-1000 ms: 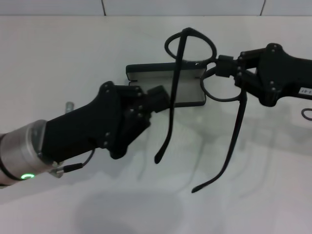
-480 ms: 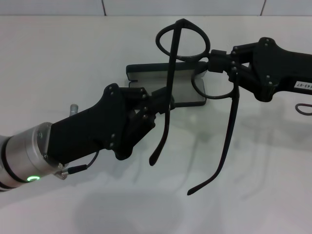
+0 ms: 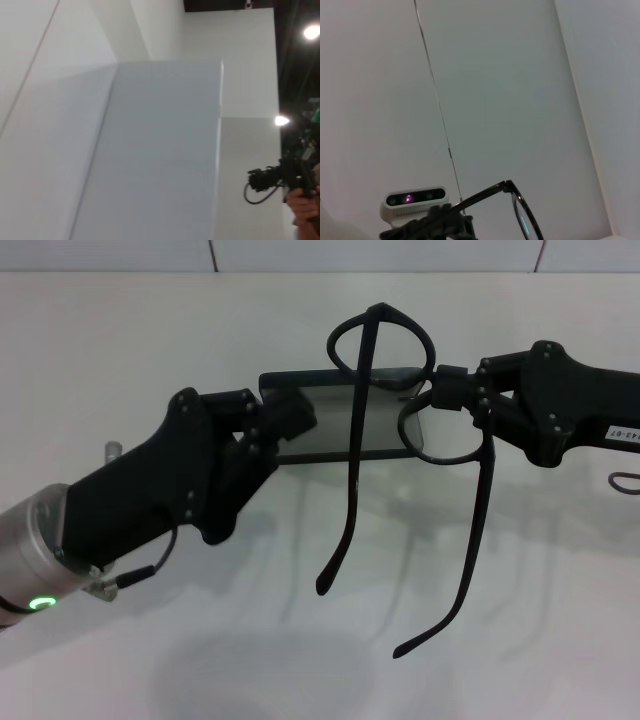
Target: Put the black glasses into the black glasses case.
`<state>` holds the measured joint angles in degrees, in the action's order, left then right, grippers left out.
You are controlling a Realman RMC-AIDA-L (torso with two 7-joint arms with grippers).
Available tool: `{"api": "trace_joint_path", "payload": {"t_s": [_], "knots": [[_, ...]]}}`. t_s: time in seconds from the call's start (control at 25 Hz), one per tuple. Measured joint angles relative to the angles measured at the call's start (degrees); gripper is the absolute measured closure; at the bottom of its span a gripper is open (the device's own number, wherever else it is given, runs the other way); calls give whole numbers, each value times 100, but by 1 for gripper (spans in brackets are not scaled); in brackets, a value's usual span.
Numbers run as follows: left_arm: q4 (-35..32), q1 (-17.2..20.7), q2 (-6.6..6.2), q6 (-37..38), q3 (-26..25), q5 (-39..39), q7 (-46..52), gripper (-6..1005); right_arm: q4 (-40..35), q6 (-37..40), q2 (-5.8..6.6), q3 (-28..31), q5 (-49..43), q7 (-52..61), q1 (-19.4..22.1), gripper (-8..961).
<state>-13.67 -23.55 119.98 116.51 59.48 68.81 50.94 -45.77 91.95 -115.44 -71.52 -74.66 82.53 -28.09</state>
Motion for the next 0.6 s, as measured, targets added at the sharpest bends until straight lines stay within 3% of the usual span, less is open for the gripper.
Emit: {"api": "trace_joint_path", "payload": {"t_s": [0.12, 0.36, 0.6], "knots": [[-6, -75, 20, 18, 308, -118, 27, 960, 157, -17, -11, -34, -3, -26, -72, 919], [-268, -125, 31, 10, 1528, -836, -22, 960, 720, -176, -26, -52, -23, -216, -444, 920], [-255, -142, 25, -13, 1740, -973, -97, 959, 1009, -207, -46, -59, -45, -384, -685, 920]]}}
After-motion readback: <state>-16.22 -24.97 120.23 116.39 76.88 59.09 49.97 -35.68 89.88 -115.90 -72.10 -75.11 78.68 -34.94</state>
